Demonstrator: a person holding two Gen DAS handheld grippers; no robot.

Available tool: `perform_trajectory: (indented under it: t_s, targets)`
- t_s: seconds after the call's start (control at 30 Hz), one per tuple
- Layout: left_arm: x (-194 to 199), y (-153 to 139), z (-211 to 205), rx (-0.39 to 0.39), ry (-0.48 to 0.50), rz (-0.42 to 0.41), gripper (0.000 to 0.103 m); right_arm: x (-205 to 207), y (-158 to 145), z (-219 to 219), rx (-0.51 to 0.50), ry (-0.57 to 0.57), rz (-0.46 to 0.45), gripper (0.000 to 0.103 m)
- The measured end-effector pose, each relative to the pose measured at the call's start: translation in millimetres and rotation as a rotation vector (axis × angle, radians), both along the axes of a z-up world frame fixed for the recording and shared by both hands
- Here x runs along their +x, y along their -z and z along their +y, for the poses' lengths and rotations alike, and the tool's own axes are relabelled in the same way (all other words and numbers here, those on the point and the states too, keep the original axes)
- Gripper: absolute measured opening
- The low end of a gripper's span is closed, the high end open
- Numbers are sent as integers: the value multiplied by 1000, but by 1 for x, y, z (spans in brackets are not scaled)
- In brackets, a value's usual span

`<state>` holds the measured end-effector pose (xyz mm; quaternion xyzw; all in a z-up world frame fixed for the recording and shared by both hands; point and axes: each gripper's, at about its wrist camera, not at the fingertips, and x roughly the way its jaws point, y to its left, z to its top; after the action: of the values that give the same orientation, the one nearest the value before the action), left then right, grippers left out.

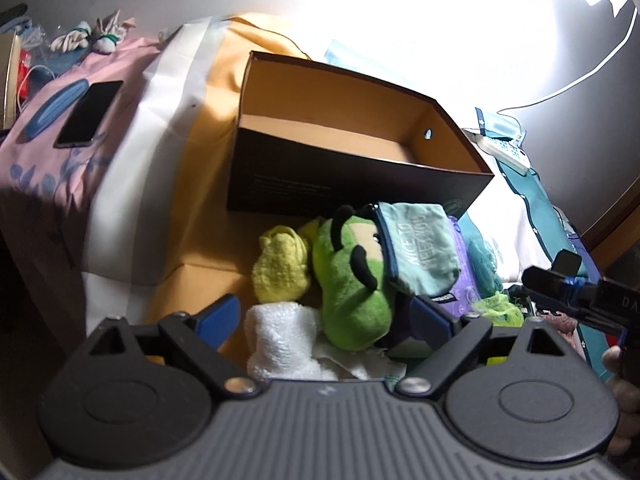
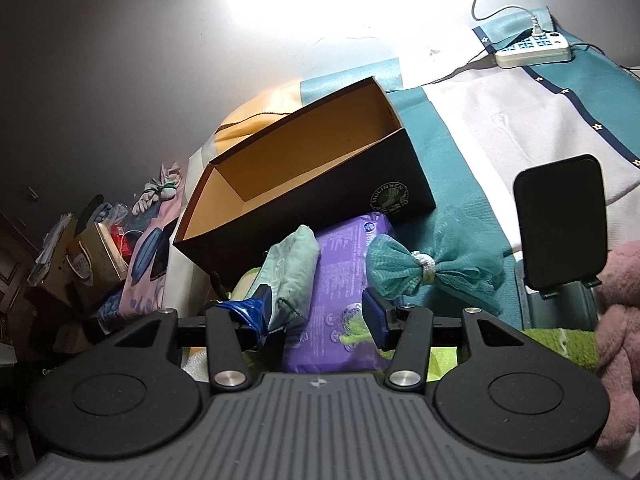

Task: Organize soft objects
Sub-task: 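Grasp the white towel with the left gripper while the right grasps the mint cloth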

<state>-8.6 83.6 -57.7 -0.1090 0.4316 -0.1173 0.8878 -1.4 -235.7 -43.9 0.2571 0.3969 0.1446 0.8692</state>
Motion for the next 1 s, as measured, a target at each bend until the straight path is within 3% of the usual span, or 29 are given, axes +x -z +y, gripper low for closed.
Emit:
perform_trajectory:
  t_s: [0.23, 0.4, 0.53, 0.57, 0.67, 0.8, 0.87, 1.0]
  targets:
    - [-15, 27, 3, 26, 50, 72, 92, 28, 13, 15, 15, -62, 33, 34]
    - [-17, 53, -2, 40, 27, 145, 92, 43, 22, 29, 8, -108, 51, 34]
    - [-15, 57, -9, 79, 14, 116, 91, 52, 29, 40, -27, -125, 62, 35]
    - [-14, 58, -9, 84, 14, 112, 88, 54, 31, 42, -36, -126, 60, 34]
    - [-9, 61, -7, 78, 22, 128, 48, 58, 35, 46, -43, -129, 39, 34]
    - [-8, 65, -8, 84, 21, 124, 45, 63, 42, 48, 1, -141, 42, 24]
    - [-9, 64, -10, 98, 20, 109, 40, 61, 42, 49, 11, -145, 24, 5]
    - [-13, 61, -13, 132, 27, 79, 33, 53, 37, 46, 7, -151, -16, 0]
